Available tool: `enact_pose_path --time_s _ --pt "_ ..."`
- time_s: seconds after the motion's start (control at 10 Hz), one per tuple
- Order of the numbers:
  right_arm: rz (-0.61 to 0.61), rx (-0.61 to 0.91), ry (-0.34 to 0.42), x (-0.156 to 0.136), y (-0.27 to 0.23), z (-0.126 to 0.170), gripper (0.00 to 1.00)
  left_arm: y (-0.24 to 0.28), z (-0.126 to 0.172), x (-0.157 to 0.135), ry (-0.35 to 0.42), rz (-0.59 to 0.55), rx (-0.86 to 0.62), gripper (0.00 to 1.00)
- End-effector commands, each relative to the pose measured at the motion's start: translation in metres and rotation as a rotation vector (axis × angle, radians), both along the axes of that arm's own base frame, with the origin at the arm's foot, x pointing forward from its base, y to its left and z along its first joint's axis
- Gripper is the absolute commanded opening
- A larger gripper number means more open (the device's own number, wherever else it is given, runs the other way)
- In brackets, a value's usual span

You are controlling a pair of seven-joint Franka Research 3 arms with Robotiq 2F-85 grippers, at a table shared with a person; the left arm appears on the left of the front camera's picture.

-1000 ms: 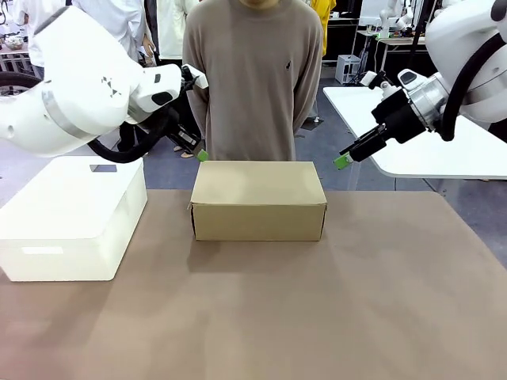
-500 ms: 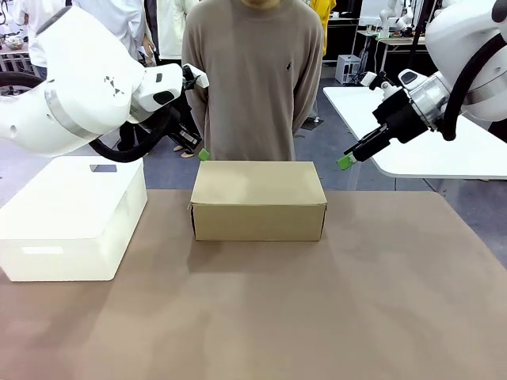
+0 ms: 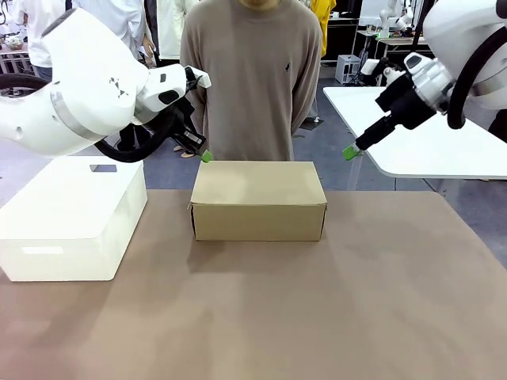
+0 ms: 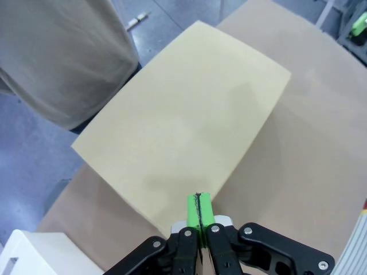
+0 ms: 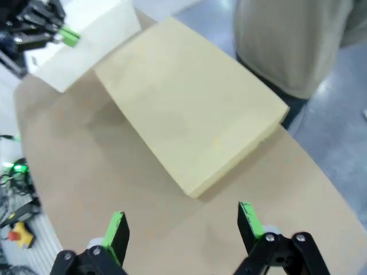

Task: Pack the shoes into the box.
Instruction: Press down on the lid of the Shoes Box.

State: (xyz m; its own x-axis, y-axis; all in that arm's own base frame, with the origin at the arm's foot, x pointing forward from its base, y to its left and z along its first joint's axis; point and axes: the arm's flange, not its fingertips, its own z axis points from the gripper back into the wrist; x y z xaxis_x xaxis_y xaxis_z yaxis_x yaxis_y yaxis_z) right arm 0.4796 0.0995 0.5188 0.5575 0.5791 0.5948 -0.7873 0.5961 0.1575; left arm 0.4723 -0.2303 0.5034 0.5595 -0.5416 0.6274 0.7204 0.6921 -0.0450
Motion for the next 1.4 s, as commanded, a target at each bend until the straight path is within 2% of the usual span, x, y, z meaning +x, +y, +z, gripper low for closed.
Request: enact_pose_path --time_s 0.0,0.3,0.4,0.5,1.1,1.3 --pt "-0.073 -0.102 0.033 -0.025 0.014 0.016 1.00 -0.013 -0.005 0.016 0.066 0.059 -0.039 0.00" --pt "-0.142 -0.203 0.035 -0.050 0.012 0.025 1.00 -0.046 -0.019 0.046 0.137 0.114 -0.030 0.00" --pt "-0.141 -0.215 0.046 -0.057 0.011 0.025 1.00 -0.055 -0.025 0.056 0.135 0.116 -0.023 0.00" --pt "-0.098 -0.163 0.017 -0.040 0.011 0.027 1.00 -0.066 -0.028 0.066 0.130 0.109 0.005 0.00" --pt "-0.098 -0.163 0.017 -0.040 0.011 0.027 1.00 -0.105 -0.025 0.135 0.244 0.059 0.145 0.00" --pt "-0.098 -0.163 0.017 -0.040 0.011 0.027 1.00 -0.116 -0.024 0.158 0.255 0.063 0.167 0.00"
